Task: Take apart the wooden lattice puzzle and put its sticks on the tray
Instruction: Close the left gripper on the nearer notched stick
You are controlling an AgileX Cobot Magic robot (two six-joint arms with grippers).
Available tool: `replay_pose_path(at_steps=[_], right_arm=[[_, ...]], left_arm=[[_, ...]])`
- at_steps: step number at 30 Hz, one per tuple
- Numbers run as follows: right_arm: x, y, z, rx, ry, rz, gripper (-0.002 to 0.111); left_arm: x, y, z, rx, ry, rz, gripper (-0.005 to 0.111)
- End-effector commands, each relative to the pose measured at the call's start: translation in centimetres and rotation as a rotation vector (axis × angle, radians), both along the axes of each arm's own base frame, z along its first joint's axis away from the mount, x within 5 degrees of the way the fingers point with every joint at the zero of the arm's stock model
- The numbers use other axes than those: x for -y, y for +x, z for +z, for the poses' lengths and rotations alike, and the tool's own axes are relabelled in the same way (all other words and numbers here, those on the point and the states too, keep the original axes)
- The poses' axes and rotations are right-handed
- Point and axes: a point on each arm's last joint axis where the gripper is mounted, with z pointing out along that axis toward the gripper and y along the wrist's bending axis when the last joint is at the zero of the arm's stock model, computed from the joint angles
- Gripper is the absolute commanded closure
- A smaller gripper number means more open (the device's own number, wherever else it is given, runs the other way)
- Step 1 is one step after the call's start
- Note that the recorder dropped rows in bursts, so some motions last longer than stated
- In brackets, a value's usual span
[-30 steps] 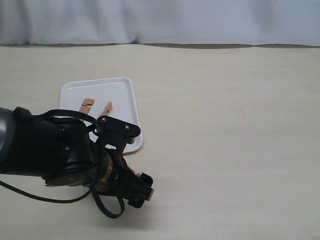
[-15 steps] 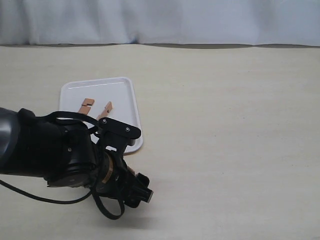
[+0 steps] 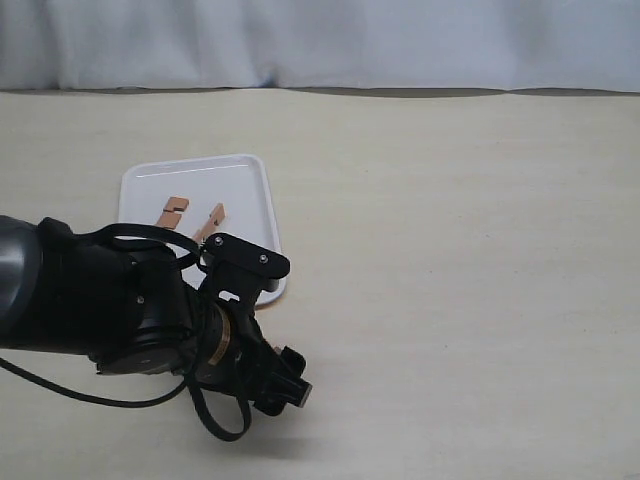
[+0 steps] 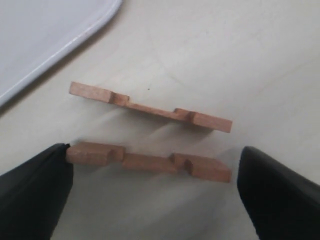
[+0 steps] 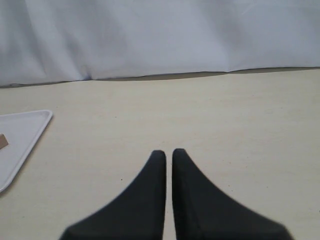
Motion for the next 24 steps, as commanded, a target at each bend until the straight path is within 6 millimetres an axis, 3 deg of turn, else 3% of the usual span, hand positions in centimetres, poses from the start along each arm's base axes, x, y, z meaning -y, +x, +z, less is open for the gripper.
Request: replay_pose_path(at_steps=[1, 15, 24], right_arm=[[-0.01, -0.02, 0.00, 0.006, -0.001, 0.001, 0.104], [-0.01, -0.02, 0.00, 0.006, -0.001, 0.001, 0.104], [-0.01, -0.02, 0.00, 0.006, -0.001, 0.001, 0.104]], left_arm=[[0.29, 0.14, 0.15, 0.009, -0.023, -0.001, 0.025], [0.20, 0.12, 0.01, 0.000, -0.017, 0.020, 0.025], [0.20, 0.12, 0.01, 0.001, -0.016, 0.019, 0.049]])
